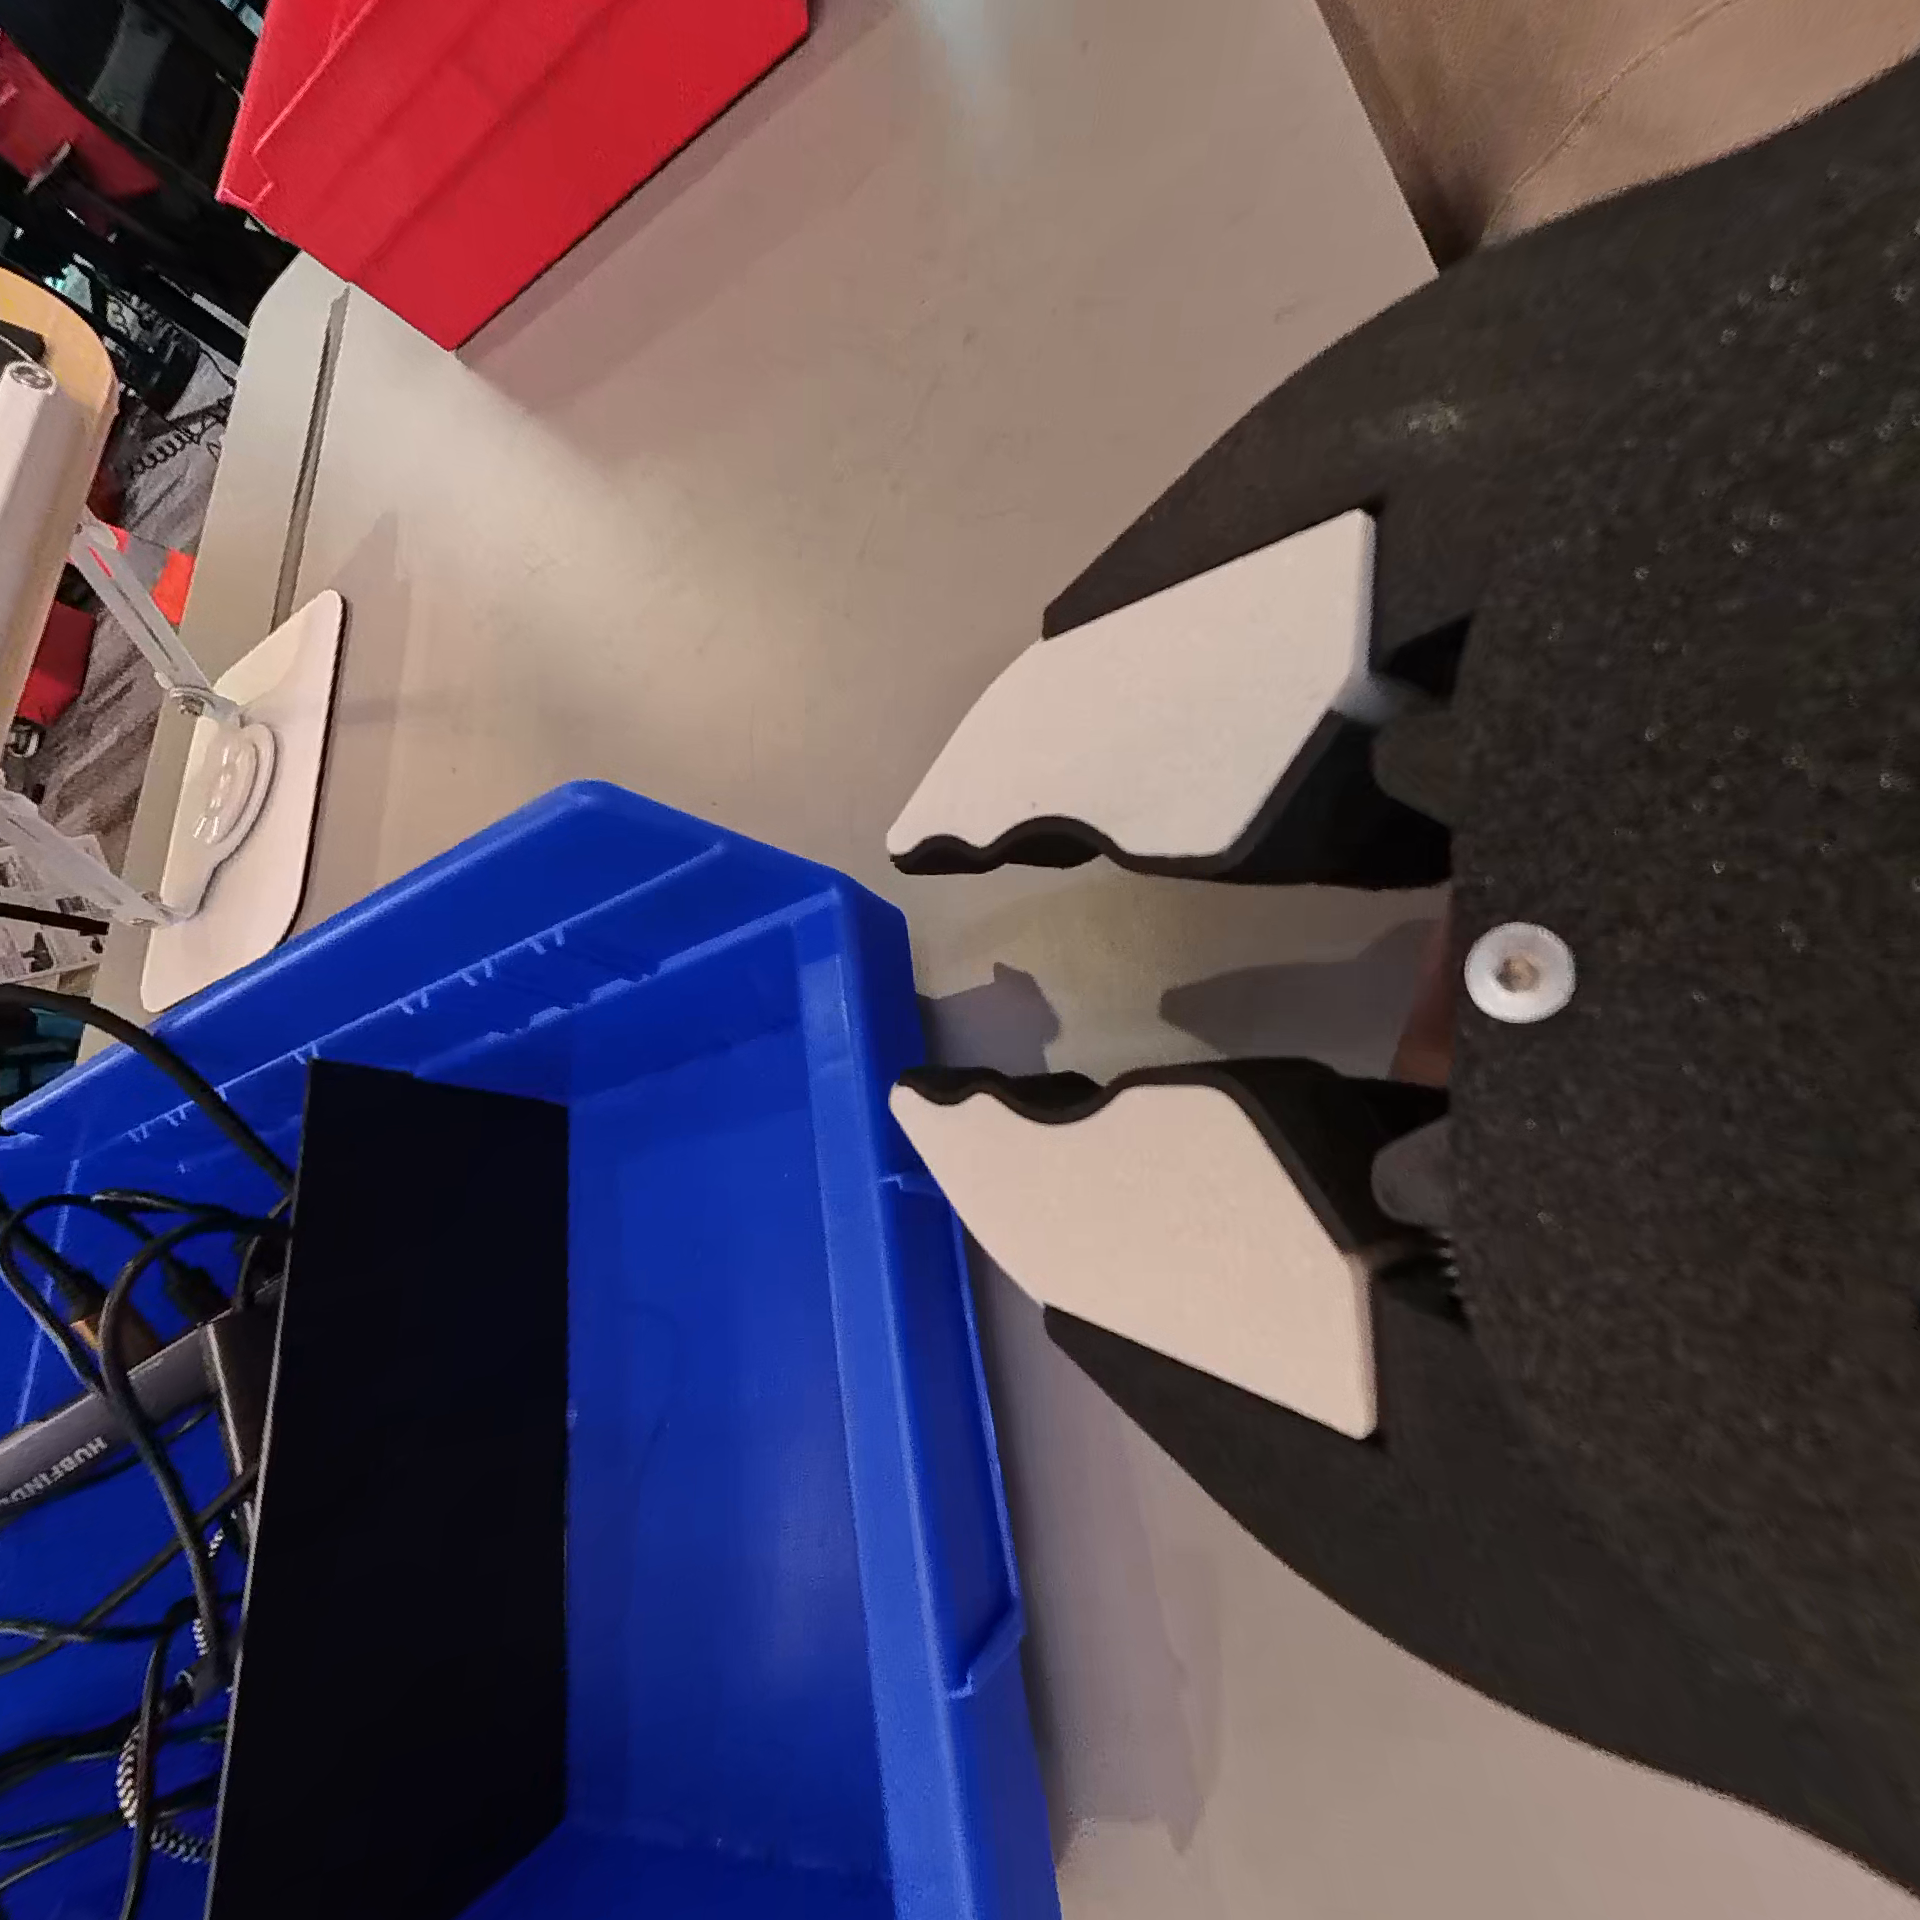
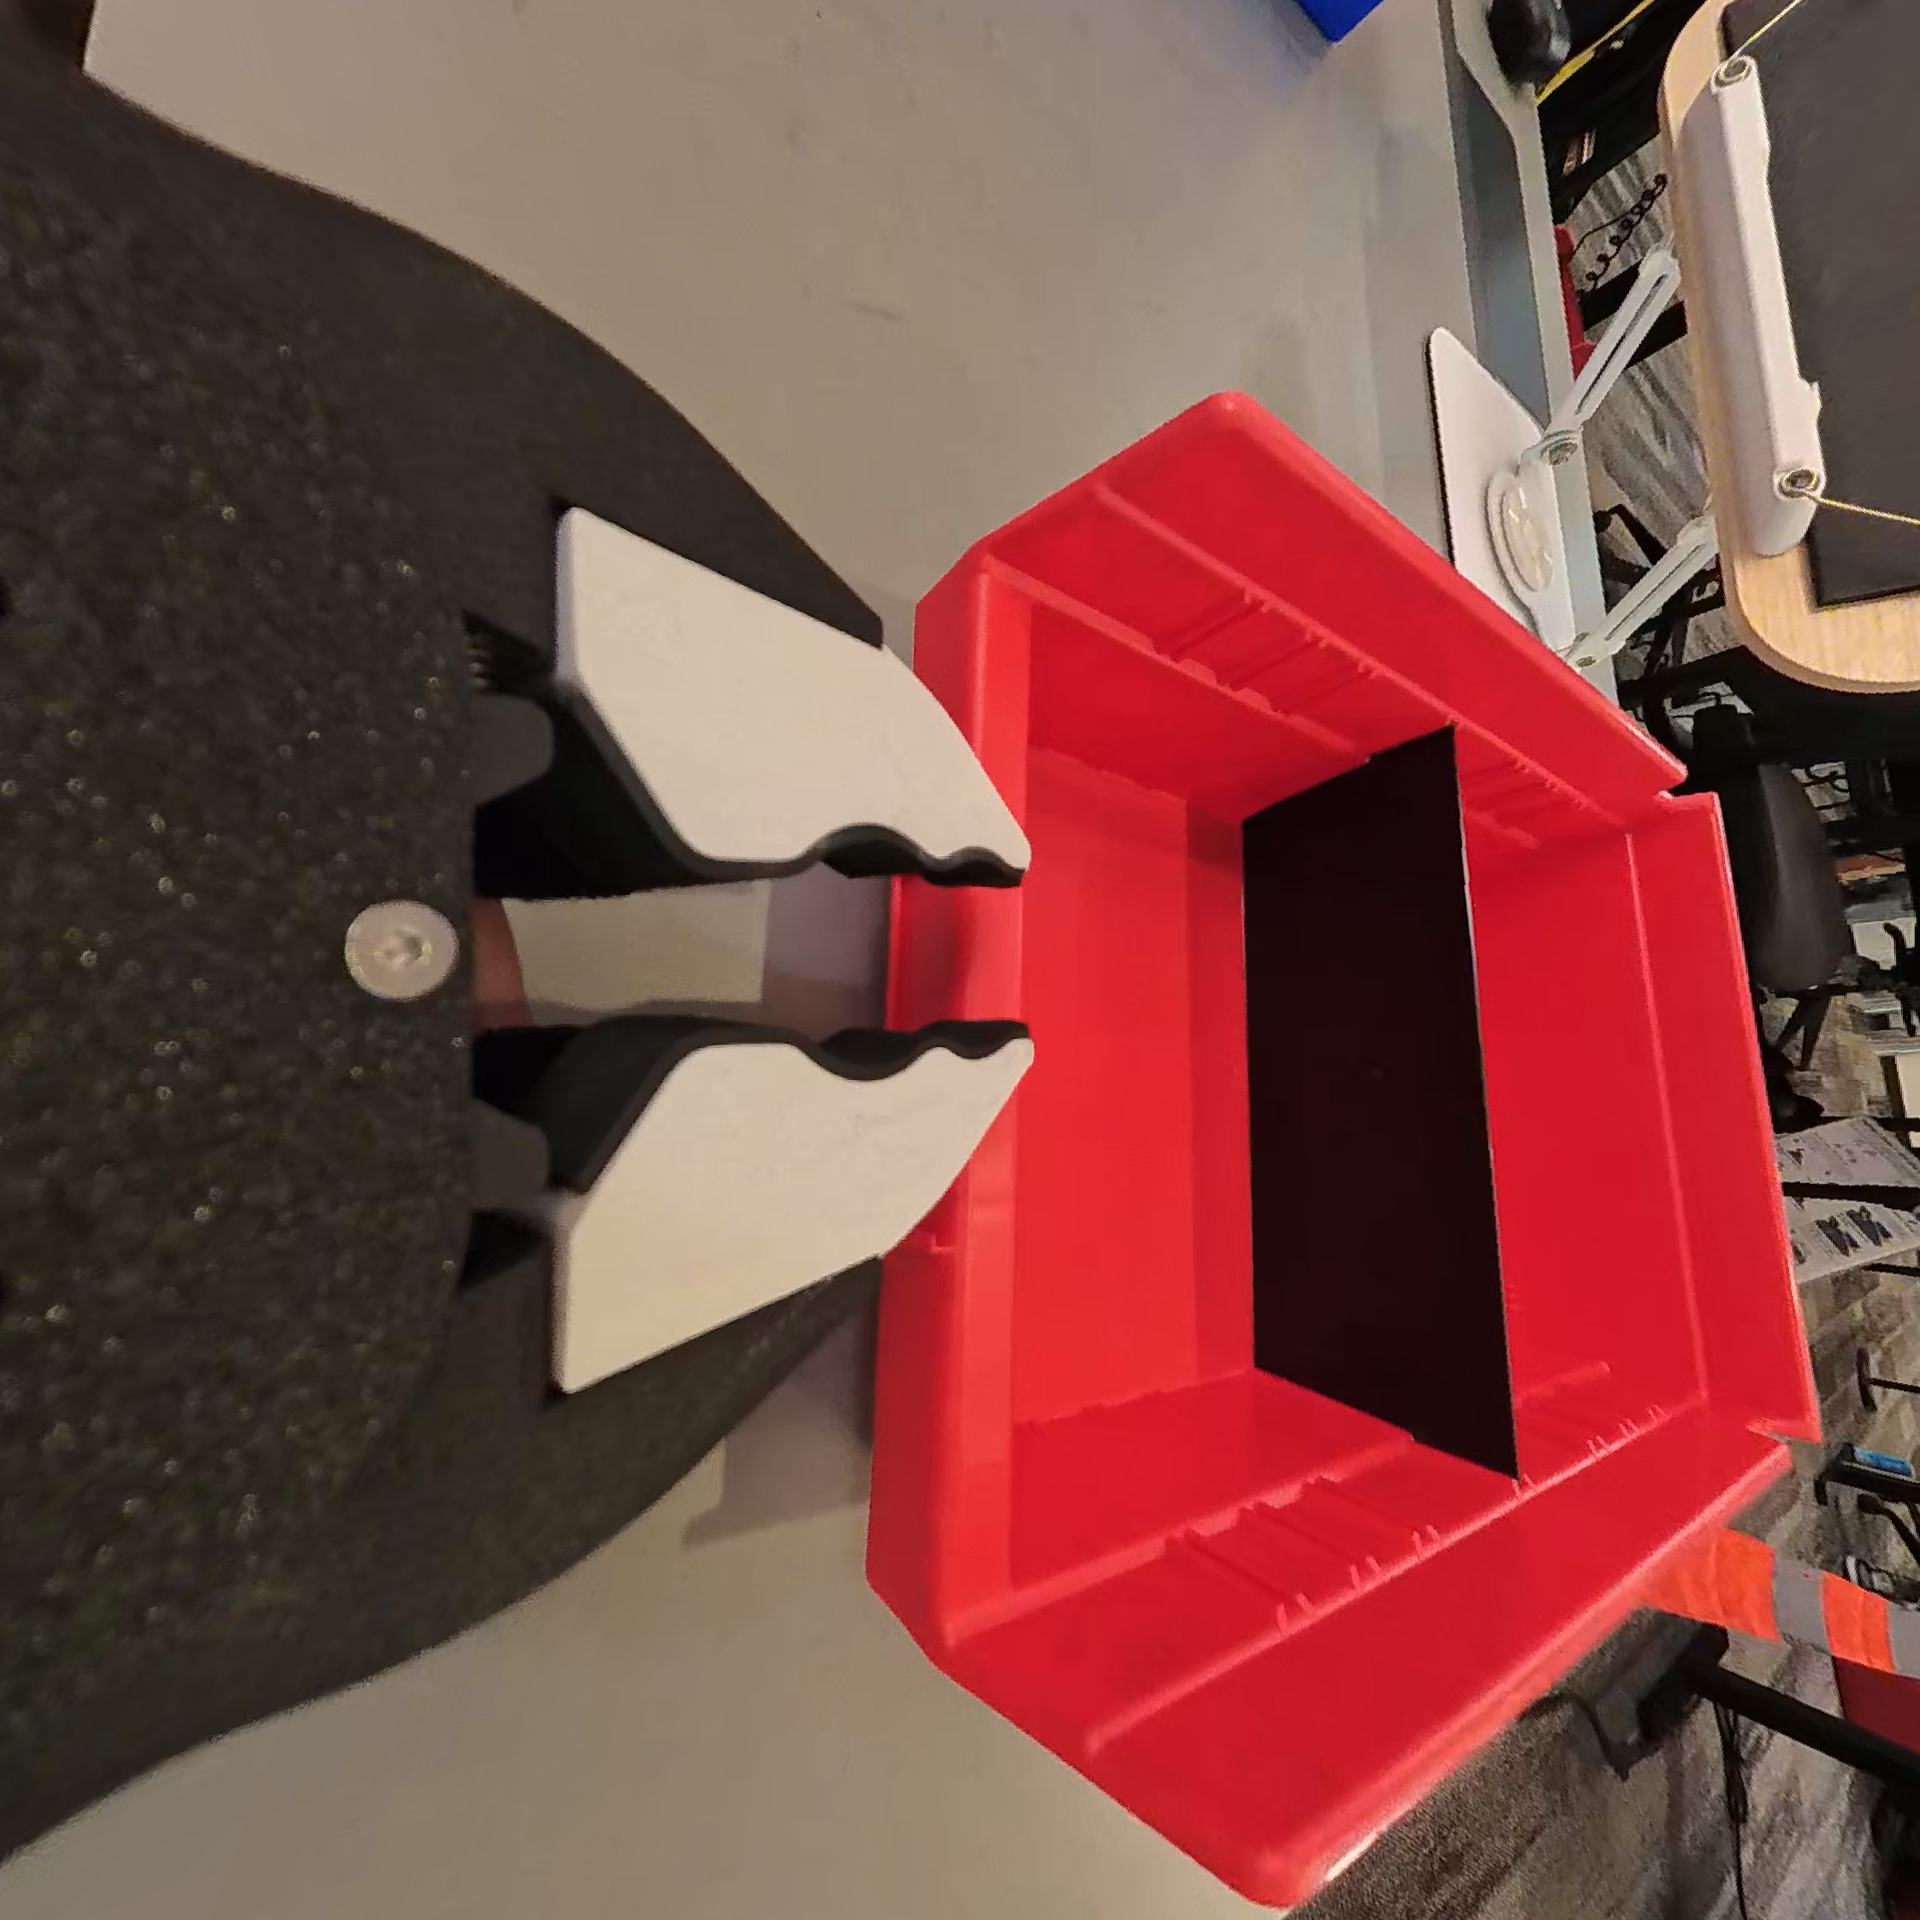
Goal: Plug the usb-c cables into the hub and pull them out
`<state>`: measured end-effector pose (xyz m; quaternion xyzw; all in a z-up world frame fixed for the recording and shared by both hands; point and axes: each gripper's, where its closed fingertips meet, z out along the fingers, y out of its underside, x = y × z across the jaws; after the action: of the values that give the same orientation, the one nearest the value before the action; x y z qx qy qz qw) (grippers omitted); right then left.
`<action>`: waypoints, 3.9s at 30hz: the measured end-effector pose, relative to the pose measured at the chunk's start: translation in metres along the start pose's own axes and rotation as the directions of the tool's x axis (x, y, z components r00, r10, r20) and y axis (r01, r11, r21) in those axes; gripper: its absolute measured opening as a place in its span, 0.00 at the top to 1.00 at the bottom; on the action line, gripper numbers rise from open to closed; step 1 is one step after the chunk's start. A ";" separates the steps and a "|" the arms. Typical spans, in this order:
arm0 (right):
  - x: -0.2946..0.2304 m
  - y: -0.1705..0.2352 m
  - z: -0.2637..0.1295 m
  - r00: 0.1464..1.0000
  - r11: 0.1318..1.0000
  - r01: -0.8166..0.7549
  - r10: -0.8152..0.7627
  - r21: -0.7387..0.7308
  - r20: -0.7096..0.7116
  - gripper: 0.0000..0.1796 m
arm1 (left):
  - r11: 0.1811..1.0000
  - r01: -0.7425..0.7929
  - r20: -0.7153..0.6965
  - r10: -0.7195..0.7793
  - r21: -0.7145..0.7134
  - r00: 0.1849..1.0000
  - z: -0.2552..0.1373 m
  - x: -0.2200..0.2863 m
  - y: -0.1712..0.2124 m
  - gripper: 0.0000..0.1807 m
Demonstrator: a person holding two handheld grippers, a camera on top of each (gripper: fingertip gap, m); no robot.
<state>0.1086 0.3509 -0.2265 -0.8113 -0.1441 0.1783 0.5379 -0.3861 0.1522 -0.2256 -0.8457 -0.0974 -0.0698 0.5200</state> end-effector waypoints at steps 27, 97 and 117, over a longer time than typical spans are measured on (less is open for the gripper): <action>-0.009 -0.006 -0.003 0.999 0.998 0.041 -0.042 0.047 0.020 0.88 | 0.962 -0.272 -0.240 0.259 -0.025 0.936 0.001 0.020 -0.038 0.80; -0.022 0.005 -0.001 0.994 1.000 -0.022 0.024 -0.017 0.110 0.89 | 0.141 -0.928 0.541 0.838 -0.346 -0.074 -0.171 0.076 -0.611 0.95; -0.034 -0.008 -0.005 0.984 0.996 0.034 -0.049 0.086 0.174 0.86 | -0.055 -0.970 0.111 0.990 -0.239 -0.083 0.042 0.187 -0.316 0.95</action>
<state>0.0802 0.3350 -0.2124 -0.7663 -0.2003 0.2438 0.5597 -0.2789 0.3464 0.0703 -0.6724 0.4847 0.4324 0.3548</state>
